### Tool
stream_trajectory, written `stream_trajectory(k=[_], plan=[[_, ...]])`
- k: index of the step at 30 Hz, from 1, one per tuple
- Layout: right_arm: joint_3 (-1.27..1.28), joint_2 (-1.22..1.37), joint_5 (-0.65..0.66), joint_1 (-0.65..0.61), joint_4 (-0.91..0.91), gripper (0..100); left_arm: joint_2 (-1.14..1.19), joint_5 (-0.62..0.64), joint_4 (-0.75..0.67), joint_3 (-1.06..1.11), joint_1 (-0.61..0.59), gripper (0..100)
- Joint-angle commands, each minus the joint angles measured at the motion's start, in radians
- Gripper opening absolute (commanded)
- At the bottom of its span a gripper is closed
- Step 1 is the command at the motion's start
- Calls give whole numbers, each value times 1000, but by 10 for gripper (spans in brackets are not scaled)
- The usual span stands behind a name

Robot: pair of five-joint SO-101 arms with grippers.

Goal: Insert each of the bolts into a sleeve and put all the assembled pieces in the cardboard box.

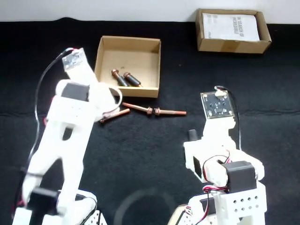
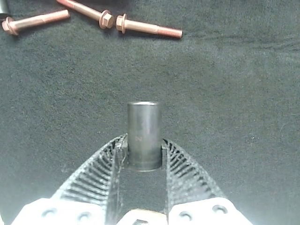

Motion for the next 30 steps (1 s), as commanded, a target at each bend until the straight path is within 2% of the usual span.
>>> stream_trajectory(k=[1,7,15,21,30], plan=[[1,-15,-5,5,-15,8,117,80,9,-143,13,10],[1,-15,-3,5,-16,8,392,173,110,-349,-2,10],[33,-15,-6,7,-50,8,730,227,269,-700,-42,10],[44,-15,-3,7,-50,8,825,230,295,-839,-42,10],[44,-15,-3,7,-50,8,866,232,298,-849,-38,10]])
